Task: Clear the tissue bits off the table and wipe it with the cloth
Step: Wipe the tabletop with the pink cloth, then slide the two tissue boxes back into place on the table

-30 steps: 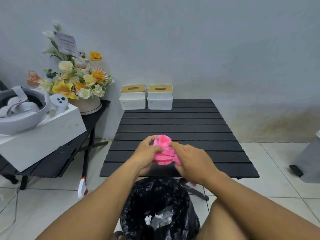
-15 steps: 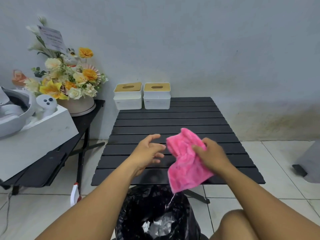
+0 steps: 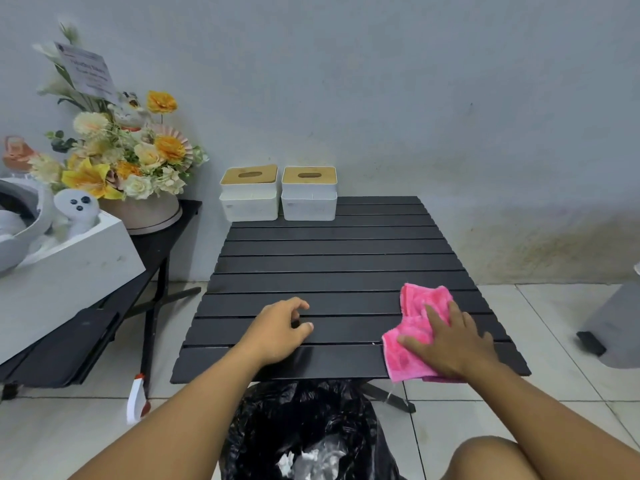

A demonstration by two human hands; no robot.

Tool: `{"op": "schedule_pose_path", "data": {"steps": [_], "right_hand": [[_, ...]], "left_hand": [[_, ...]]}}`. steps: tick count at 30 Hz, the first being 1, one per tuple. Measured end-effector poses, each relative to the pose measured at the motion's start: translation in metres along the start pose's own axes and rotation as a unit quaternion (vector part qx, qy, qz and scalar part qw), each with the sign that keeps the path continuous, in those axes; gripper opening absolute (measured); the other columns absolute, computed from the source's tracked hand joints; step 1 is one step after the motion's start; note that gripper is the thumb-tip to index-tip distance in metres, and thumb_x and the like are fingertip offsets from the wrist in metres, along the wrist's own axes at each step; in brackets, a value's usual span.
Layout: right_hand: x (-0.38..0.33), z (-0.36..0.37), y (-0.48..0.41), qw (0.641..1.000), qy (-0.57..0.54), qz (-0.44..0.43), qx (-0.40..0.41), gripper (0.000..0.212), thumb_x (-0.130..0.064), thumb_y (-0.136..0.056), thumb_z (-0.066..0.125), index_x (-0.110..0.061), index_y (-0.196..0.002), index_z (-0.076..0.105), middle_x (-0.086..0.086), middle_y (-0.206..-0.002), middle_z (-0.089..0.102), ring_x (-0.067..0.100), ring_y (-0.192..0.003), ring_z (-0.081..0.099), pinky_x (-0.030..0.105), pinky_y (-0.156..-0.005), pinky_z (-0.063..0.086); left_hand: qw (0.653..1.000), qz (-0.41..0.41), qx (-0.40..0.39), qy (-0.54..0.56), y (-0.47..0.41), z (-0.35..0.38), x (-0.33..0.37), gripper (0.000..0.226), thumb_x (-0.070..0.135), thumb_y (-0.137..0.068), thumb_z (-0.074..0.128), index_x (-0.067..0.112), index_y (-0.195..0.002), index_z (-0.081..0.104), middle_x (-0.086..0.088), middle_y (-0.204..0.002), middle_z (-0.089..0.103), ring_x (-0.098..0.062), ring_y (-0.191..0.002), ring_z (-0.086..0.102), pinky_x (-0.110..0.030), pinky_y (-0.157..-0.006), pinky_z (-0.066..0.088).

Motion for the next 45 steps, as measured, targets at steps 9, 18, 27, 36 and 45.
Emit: {"op": "schedule_pose_path", "data": {"steps": [9, 18, 27, 36, 45], "right_hand": [[-0.001, 0.007, -0.026, 0.998, -0.032, 0.028, 0.051, 0.085, -0.064, -0.094, 0.027, -0.022, -0.155, -0.014, 0.017, -0.163, -0.014, 0.038, -0.150, -0.009, 0.056, -0.120, 0.004], [-0.040, 0.000, -0.023, 0.972, 0.040, -0.166, 0.161, 0.059, -0.063, -0.087, 0.031, -0.036, -0.136, 0.048, -0.011, -0.140, 0.050, 0.018, -0.137, 0.035, 0.044, -0.113, 0.027], [-0.088, -0.017, -0.071, 0.970, 0.055, -0.157, 0.178, 0.045, -0.065, -0.090, 0.037, -0.029, -0.104, 0.060, -0.005, -0.103, 0.063, 0.022, -0.101, 0.058, 0.036, -0.084, 0.043], [-0.149, -0.061, -0.179, 0.975, -0.018, -0.168, 0.145, 0.045, -0.055, -0.094, 0.045, -0.027, -0.129, 0.054, 0.001, -0.123, 0.058, 0.027, -0.111, 0.057, 0.038, -0.083, 0.047], [-0.192, -0.103, -0.269, 0.957, -0.071, -0.189, 0.207, 0.049, -0.043, -0.095, 0.048, -0.035, -0.143, 0.039, 0.005, -0.133, 0.055, 0.031, -0.114, 0.057, 0.039, -0.078, 0.044]], "left_hand": [[0.999, 0.027, 0.009, -0.044, -0.010, 0.002, -0.007, 0.044, 0.044, -0.093, 0.061, 0.031, -0.134, 0.053, 0.011, -0.112, 0.053, -0.012, -0.112, 0.050, -0.028, -0.098, 0.043], [0.991, 0.067, 0.013, -0.118, -0.035, 0.008, 0.002, 0.041, 0.047, -0.093, 0.056, 0.030, -0.130, 0.055, 0.007, -0.115, 0.055, -0.017, -0.119, 0.050, -0.037, -0.099, 0.046], [0.990, 0.068, 0.029, -0.120, -0.095, -0.001, -0.005, 0.037, 0.047, -0.092, 0.058, 0.032, -0.126, 0.058, 0.014, -0.100, 0.052, -0.014, -0.103, 0.053, -0.033, -0.092, 0.047], [0.990, 0.002, 0.082, -0.115, -0.202, -0.056, -0.024, 0.044, 0.041, -0.091, 0.061, 0.025, -0.132, 0.055, 0.002, -0.103, 0.066, -0.020, -0.100, 0.060, -0.037, -0.091, 0.050], [0.962, 0.043, 0.184, -0.197, -0.282, -0.093, -0.012, 0.051, 0.032, -0.099, 0.050, 0.019, -0.147, 0.040, -0.011, -0.139, 0.048, -0.033, -0.119, 0.055, -0.042, -0.096, 0.047]]}}
Point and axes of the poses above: each hand's wrist, its own y-axis away from the middle knuckle, its own z-axis out of the palm, x = y × z, the point moved 3 cm from there along -y, towards the middle knuckle
